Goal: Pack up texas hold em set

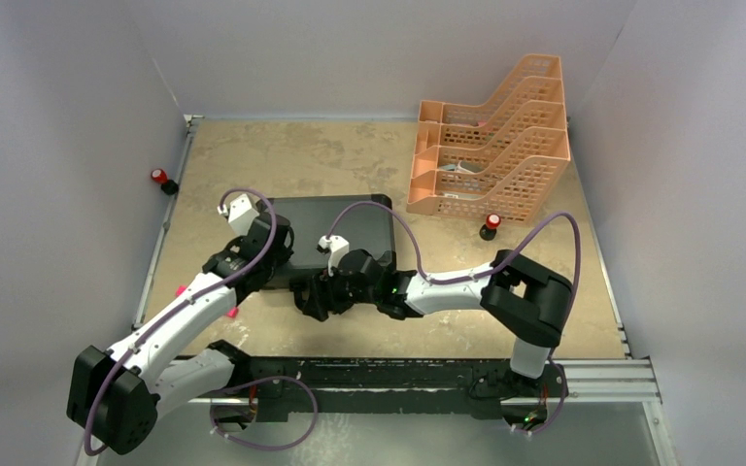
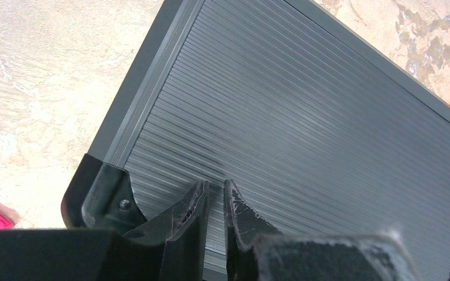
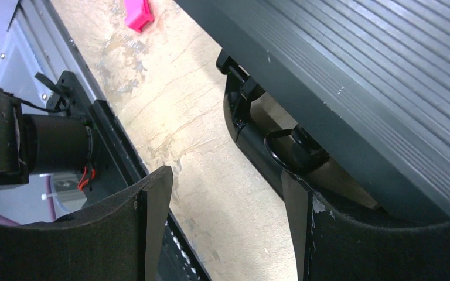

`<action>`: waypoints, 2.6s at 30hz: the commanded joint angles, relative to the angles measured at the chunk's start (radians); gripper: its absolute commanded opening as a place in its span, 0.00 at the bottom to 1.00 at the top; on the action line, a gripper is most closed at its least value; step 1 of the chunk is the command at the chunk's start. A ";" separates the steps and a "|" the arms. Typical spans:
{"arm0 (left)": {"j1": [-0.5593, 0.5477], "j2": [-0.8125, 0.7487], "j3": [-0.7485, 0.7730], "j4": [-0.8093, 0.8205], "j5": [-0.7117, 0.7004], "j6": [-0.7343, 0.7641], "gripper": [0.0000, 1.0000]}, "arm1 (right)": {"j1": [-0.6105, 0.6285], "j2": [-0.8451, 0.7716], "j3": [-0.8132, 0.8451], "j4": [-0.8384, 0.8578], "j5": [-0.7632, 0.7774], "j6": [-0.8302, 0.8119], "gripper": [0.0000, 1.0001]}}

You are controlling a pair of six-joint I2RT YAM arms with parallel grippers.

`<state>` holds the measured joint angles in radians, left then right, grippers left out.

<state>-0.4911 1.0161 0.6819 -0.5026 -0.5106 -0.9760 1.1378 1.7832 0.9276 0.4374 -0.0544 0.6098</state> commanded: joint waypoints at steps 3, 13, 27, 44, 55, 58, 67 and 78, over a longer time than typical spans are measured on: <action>0.009 0.026 -0.012 -0.064 0.047 0.026 0.15 | -0.004 -0.030 0.090 -0.031 0.171 0.033 0.71; 0.011 0.006 0.010 -0.079 0.052 0.035 0.16 | -0.004 -0.119 0.099 -0.116 0.293 0.059 0.70; 0.012 -0.104 0.097 -0.149 0.017 0.053 0.50 | -0.002 -0.344 -0.028 -0.218 0.290 0.099 0.49; 0.010 -0.080 -0.058 -0.109 -0.066 -0.021 0.29 | 0.072 -0.117 0.031 -0.236 0.324 0.283 0.32; -0.026 -0.070 -0.064 -0.141 -0.136 -0.056 0.13 | 0.102 -0.006 0.095 -0.253 0.553 0.348 0.25; -0.052 -0.072 -0.063 -0.149 -0.151 -0.062 0.13 | 0.102 0.039 0.126 -0.277 0.542 0.349 0.24; -0.096 -0.074 -0.057 -0.161 -0.175 -0.070 0.10 | 0.102 0.158 0.221 -0.436 0.626 0.432 0.18; -0.098 -0.102 -0.053 -0.172 -0.176 -0.077 0.09 | 0.102 0.242 0.254 -0.437 0.759 0.441 0.08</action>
<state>-0.5838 0.9249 0.6422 -0.6201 -0.6891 -1.0378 1.2648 1.9446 1.1965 -0.0452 0.5926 1.0397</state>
